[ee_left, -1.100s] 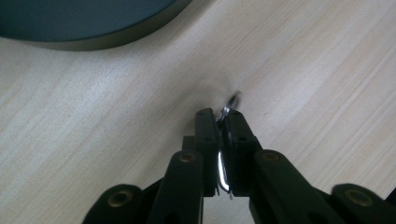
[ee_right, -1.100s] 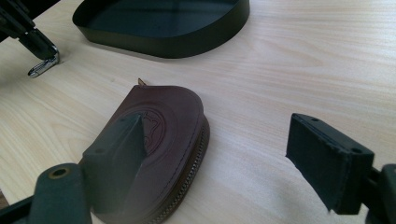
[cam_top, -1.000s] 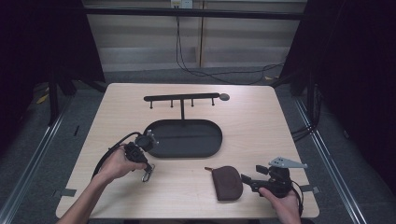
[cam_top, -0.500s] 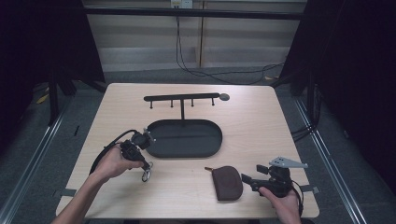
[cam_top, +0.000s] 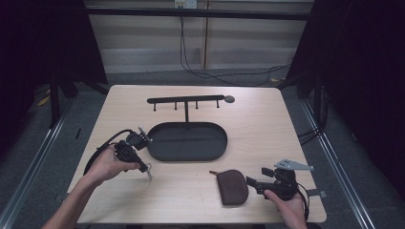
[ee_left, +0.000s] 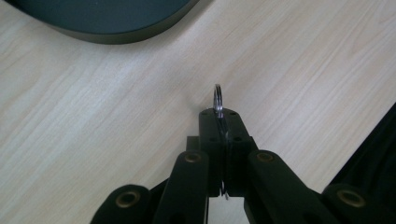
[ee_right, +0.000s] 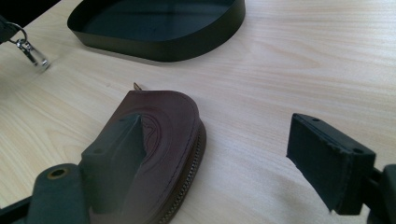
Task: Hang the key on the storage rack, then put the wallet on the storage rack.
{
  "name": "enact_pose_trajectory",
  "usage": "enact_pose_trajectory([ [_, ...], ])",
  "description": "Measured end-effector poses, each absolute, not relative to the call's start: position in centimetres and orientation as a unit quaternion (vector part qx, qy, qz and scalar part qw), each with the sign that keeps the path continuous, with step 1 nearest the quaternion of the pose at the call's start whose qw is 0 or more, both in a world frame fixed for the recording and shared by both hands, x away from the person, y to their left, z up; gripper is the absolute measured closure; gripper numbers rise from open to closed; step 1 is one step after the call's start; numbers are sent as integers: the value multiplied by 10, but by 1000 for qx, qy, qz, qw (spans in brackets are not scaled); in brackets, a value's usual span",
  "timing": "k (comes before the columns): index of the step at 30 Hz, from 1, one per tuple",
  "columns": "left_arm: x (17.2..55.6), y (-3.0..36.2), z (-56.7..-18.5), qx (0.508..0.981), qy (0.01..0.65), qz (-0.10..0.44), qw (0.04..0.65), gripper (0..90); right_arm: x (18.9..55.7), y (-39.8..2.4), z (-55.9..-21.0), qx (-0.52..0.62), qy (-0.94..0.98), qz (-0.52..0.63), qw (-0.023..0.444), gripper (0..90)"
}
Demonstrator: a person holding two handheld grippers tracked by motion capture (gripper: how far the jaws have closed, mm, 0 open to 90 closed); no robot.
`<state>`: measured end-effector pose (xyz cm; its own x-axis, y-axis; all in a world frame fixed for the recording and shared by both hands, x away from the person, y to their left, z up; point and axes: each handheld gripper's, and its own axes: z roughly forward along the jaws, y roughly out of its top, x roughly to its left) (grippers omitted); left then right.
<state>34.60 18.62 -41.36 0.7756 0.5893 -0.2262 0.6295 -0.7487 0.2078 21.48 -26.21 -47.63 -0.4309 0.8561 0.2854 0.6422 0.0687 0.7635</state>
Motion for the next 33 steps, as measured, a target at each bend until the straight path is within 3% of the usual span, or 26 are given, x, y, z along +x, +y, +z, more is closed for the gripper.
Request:
enact_pose_trajectory([
  [33,348,196,-363,945,297,-51,127,892,214,-263,-477,519,724,440,117,186],
])
